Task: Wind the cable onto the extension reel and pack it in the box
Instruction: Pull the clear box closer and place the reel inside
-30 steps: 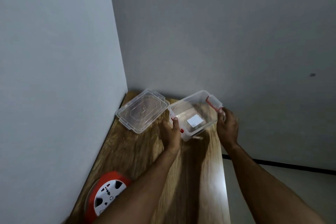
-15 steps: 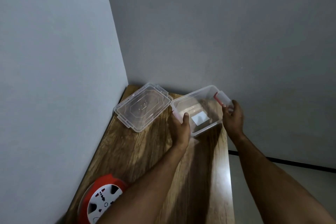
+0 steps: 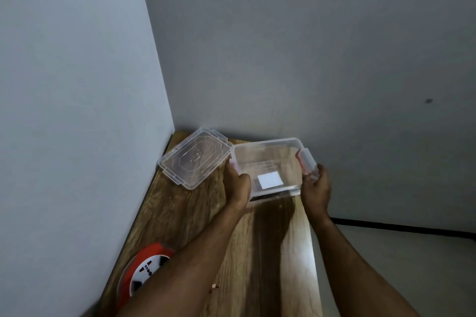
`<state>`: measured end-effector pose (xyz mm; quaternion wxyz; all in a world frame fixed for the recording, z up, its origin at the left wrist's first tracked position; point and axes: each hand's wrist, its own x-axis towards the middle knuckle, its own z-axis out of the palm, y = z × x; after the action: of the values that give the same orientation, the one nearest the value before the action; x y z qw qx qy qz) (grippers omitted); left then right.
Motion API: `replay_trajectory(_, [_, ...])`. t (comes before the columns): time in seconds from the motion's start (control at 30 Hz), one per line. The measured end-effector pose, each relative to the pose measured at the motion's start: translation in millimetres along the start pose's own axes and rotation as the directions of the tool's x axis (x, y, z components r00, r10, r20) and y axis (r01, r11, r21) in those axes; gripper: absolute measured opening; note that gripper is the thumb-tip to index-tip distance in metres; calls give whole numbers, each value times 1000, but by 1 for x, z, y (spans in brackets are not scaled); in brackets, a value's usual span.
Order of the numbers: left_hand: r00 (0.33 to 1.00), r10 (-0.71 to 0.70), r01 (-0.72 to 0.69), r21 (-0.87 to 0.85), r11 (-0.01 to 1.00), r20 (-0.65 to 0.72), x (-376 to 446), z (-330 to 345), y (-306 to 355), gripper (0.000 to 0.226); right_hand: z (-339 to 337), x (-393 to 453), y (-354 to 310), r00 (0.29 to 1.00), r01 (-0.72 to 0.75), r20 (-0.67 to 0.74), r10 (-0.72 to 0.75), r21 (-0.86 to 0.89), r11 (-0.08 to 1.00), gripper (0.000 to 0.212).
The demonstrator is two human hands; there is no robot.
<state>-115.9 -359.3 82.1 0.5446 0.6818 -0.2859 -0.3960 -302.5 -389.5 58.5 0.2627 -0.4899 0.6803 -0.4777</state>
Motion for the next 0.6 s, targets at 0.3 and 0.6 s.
replay_trajectory(0.3, [994, -10, 0, 96, 995, 105, -39, -40, -11, 42, -38, -87, -1, 999, -22, -36, 24, 37, 999, 43])
replay_trajectory(0.6, [979, -67, 32, 185, 982, 190, -68, -76, -45, 39, -61, -157, 11, 995, -70, -69, 70, -8, 997, 42])
